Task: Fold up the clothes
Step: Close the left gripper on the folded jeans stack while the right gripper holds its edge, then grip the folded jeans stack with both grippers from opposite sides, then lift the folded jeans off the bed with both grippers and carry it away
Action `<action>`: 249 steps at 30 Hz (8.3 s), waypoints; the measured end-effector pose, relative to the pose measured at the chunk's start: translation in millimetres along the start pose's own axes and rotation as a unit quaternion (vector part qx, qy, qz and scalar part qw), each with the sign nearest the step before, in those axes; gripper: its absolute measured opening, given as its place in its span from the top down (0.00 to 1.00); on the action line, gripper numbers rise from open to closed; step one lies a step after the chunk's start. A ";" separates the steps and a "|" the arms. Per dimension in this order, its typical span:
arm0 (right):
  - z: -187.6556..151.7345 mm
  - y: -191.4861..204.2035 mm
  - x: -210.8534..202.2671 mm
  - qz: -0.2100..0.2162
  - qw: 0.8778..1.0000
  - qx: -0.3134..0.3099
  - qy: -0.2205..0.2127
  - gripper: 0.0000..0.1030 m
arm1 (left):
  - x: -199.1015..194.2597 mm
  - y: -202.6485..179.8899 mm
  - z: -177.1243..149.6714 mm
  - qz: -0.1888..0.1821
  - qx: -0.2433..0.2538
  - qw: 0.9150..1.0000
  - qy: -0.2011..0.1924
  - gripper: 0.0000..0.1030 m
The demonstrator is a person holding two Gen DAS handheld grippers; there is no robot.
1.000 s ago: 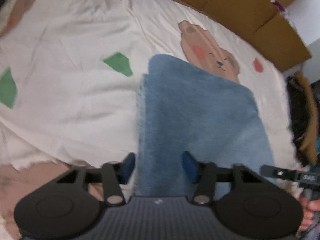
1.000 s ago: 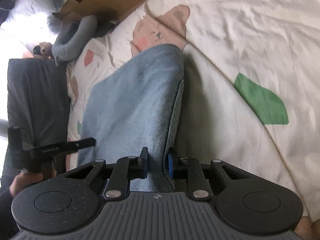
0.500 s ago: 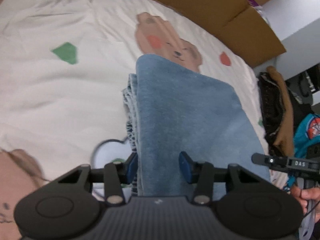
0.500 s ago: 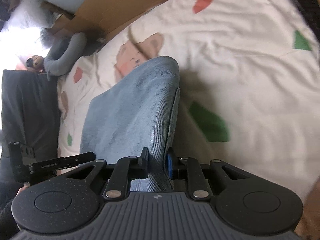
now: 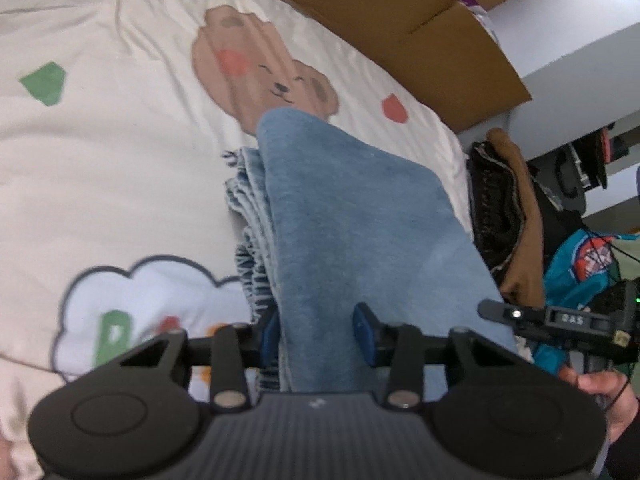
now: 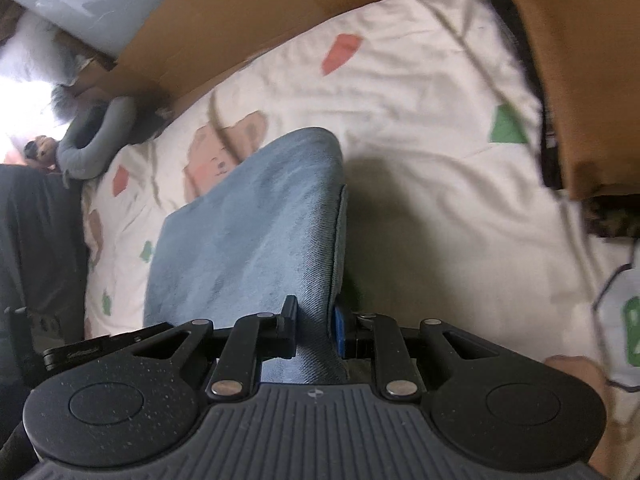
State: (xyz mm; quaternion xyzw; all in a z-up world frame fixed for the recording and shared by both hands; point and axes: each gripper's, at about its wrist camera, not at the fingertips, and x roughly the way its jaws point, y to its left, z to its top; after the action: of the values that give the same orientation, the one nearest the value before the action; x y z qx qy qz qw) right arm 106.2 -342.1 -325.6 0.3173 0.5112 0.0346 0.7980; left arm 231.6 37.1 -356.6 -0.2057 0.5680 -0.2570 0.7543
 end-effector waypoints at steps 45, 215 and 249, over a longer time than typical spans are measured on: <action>-36.0 -31.3 -21.7 -0.004 0.997 -0.066 0.032 0.57 | -20.5 -9.1 -13.4 0.054 0.034 0.998 -0.011 0.38; 134.2 178.0 -327.7 0.189 0.971 -0.099 -0.110 0.80 | -241.3 -280.2 123.0 -0.099 0.059 0.992 -0.054 0.57; 169.3 108.8 -473.9 0.127 0.966 -0.109 -0.196 0.80 | -192.6 -422.9 130.1 -0.161 0.119 0.979 -0.049 0.57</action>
State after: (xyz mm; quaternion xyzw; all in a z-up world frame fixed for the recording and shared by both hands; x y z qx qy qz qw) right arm 52.2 -515.1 156.2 0.2909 0.2933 0.1282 0.9016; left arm 248.8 -172.2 77.9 -0.2150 0.4555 -0.4304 0.7490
